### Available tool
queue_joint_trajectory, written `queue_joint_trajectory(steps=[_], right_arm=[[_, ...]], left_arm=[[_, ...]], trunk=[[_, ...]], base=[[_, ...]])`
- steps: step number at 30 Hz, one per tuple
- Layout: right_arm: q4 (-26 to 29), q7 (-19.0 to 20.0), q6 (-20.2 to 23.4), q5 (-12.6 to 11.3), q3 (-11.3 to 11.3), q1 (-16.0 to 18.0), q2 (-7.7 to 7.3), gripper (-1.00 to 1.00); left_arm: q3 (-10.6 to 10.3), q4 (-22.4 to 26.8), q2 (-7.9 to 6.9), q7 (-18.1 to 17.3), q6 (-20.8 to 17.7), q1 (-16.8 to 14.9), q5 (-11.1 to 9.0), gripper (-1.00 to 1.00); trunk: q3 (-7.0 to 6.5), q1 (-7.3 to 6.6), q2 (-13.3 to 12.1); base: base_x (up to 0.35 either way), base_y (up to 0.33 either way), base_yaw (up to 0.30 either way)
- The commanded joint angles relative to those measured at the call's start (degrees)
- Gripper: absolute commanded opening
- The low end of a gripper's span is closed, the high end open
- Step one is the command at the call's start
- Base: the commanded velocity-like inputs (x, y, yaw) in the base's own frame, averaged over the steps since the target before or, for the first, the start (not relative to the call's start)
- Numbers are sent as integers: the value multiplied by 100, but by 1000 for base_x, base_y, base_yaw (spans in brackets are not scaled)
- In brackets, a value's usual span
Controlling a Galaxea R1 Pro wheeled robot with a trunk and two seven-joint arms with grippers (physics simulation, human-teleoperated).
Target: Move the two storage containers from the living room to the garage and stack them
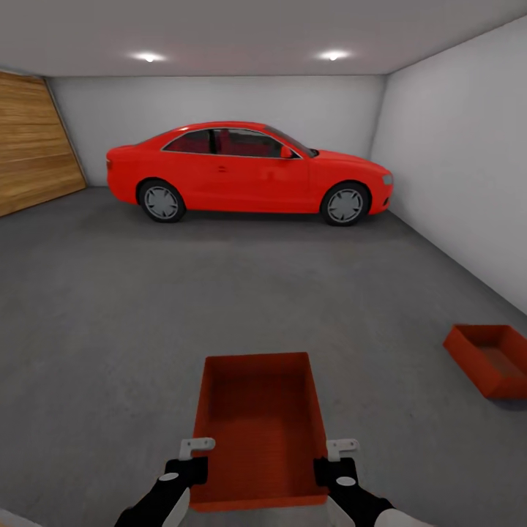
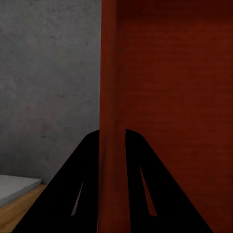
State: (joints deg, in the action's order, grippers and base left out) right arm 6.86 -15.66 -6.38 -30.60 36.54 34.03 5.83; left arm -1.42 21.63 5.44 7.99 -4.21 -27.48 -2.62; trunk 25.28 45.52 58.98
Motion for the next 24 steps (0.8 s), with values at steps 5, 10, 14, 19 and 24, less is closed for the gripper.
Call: queue_joint_trajectory(steps=[5, 10, 14, 19, 24], right_arm=[[0, -306, -38, -16, -402, 104, -38, -100], [0, -306, -38, -16, -402, 104, -38, -100], [0, -306, -38, -17, -402, 104, -38, -100], [0, -306, -38, -20, -402, 104, -38, -100], [0, -306, -38, -19, -402, 104, -38, -100]], left_arm=[[-88, -211, -8, 62, -36, 6, 7, -100], [-87, -211, -8, 62, -36, 4, 7, -100], [-87, -211, -8, 62, -36, 6, 7, -100], [-87, -211, -8, 62, -36, 6, 7, -100], [-86, -211, -8, 62, -36, 6, 7, -100]], trunk=[[6, 3, 4], [6, 3, 4], [6, 3, 4], [6, 3, 4], [6, 3, 4]], base=[[322, 0, 0], [322, 0, 0], [322, 0, 0], [322, 0, 0], [322, 0, 0]])
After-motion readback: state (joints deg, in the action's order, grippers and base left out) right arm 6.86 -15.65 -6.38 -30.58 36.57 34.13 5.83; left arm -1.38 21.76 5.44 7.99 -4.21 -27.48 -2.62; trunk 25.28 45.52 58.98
